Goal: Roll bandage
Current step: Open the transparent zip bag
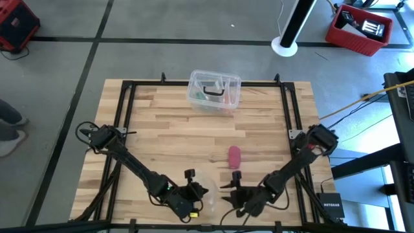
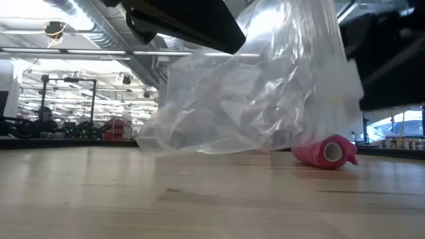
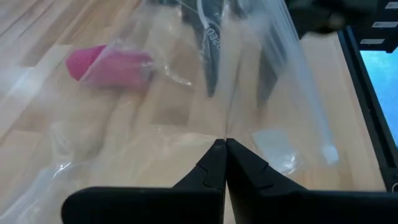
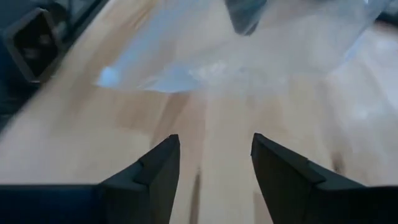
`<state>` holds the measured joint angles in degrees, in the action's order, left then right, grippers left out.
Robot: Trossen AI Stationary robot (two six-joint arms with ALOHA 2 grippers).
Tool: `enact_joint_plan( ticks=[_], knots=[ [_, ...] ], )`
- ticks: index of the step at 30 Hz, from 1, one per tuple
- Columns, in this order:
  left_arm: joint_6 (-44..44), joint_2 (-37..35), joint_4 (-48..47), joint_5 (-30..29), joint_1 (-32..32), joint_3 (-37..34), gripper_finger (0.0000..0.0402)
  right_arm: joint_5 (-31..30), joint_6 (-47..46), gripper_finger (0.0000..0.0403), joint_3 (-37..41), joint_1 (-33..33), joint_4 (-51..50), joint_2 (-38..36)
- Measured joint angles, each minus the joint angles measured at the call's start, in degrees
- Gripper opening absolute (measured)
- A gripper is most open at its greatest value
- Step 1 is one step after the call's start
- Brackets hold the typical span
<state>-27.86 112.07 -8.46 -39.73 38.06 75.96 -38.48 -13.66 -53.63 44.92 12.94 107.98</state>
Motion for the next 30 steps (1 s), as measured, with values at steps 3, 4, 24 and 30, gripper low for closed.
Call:
enact_joint_plan(
  ticks=[3, 4, 24, 30],
  knots=[
    [-0.2, 0.0, 0.0, 0.1, -0.2, 0.0, 0.0, -3.8, 6.4, 0.02, 1.8, -0.9, 9.9, 2.8],
    [-0.2, 0.0, 0.1, 0.1, -0.2, 0.0, 0.0, -4.0, 8.9, 0.02, 1.8, -1.4, 12.0, 3.3],
    [-2.1, 0.1, -1.1, 0.2, 0.7, 0.0, 0.0, -1.6, 20.1, 0.0012, -2.2, -3.8, 16.8, 3.8],
    [-8.3, 0.1, -7.5, 0.2, 3.0, 0.0, 0.0, -4.2, 16.9, 0.0004, -2.3, -1.3, 11.5, 1.4]
  ],
)
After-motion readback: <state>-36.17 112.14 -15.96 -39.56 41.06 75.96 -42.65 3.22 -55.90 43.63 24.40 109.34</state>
